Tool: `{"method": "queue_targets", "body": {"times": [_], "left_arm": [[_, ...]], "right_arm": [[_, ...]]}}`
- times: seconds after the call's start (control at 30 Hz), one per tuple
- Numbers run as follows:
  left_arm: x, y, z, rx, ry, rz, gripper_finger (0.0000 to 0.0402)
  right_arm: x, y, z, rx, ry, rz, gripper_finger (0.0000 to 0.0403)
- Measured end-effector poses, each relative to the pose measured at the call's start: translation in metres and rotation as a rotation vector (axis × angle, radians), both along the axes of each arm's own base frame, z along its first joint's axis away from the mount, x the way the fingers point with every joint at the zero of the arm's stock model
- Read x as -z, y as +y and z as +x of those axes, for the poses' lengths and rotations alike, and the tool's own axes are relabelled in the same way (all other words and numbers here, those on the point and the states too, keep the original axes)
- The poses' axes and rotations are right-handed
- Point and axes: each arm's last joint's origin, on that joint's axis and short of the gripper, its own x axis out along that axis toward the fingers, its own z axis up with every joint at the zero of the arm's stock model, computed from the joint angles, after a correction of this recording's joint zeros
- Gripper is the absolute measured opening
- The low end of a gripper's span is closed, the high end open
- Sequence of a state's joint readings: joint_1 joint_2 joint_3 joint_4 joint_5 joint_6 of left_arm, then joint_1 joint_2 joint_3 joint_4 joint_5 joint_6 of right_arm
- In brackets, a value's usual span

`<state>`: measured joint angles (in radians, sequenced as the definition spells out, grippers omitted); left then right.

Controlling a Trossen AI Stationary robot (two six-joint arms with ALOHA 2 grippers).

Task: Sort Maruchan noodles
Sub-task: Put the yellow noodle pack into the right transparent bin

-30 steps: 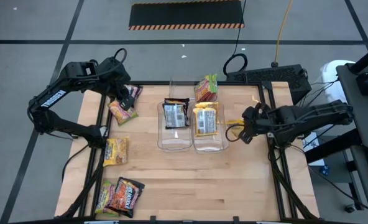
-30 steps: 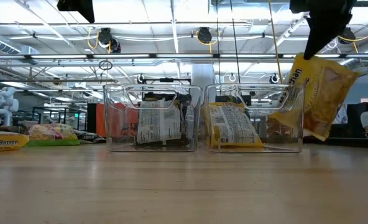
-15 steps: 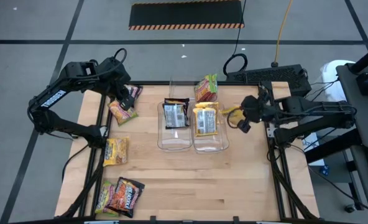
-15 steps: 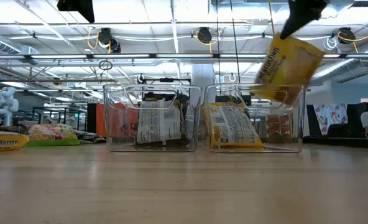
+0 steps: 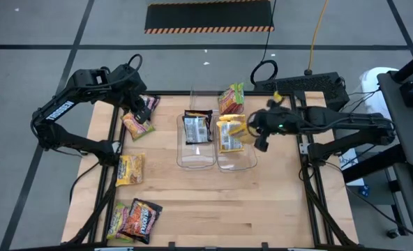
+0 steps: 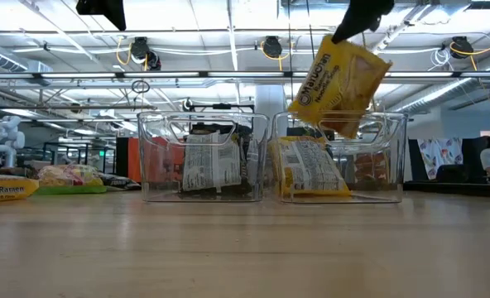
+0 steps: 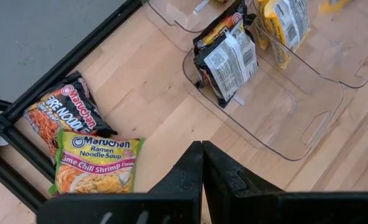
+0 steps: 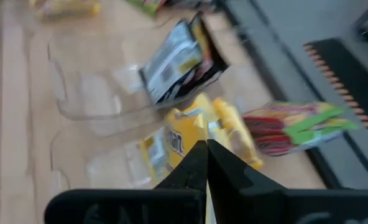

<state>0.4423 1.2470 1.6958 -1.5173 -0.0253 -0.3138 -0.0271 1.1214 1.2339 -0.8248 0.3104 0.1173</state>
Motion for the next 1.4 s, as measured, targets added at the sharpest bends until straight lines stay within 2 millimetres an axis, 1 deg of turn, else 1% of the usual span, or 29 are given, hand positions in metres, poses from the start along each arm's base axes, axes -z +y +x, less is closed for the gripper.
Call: {"method": "queue_targets", "body": {"times": [0.2,0.4,0.53,0.77,0.9,1.07,1.27,1.4], "left_arm": [[0.0,0.0,0.0,0.0,0.0,0.0,0.0008],[0.0,0.0,0.0,0.005,0.001,0.002,0.0008],[0.0,0.0,0.0,0.012,0.003,0.006,0.0008],[0.0,0.0,0.0,0.013,0.004,0.006,0.0008],[0.0,0.0,0.0,0.013,0.004,0.005,0.0008],[0.0,0.0,0.0,0.013,0.004,0.005,0.0008],[0.0,0.0,0.0,-0.003,0.0,-0.002,0.0008],[0.0,0.0,0.0,-0.013,-0.003,-0.007,0.0008]], "right_arm": [[0.024,0.003,0.027,-0.095,0.114,0.084,0.0],[0.048,0.003,0.047,-0.167,0.222,0.137,0.0],[0.061,-0.001,0.058,-0.215,0.28,0.163,0.0],[0.077,-0.017,0.067,-0.269,0.347,0.162,0.0],[0.079,-0.026,0.068,-0.283,0.357,0.136,0.0],[0.076,-0.038,0.071,-0.282,0.304,0.098,0.0],[0.07,-0.047,0.078,-0.374,0.193,0.057,0.0],[0.069,-0.053,0.078,-0.401,0.178,0.045,0.0]]}}
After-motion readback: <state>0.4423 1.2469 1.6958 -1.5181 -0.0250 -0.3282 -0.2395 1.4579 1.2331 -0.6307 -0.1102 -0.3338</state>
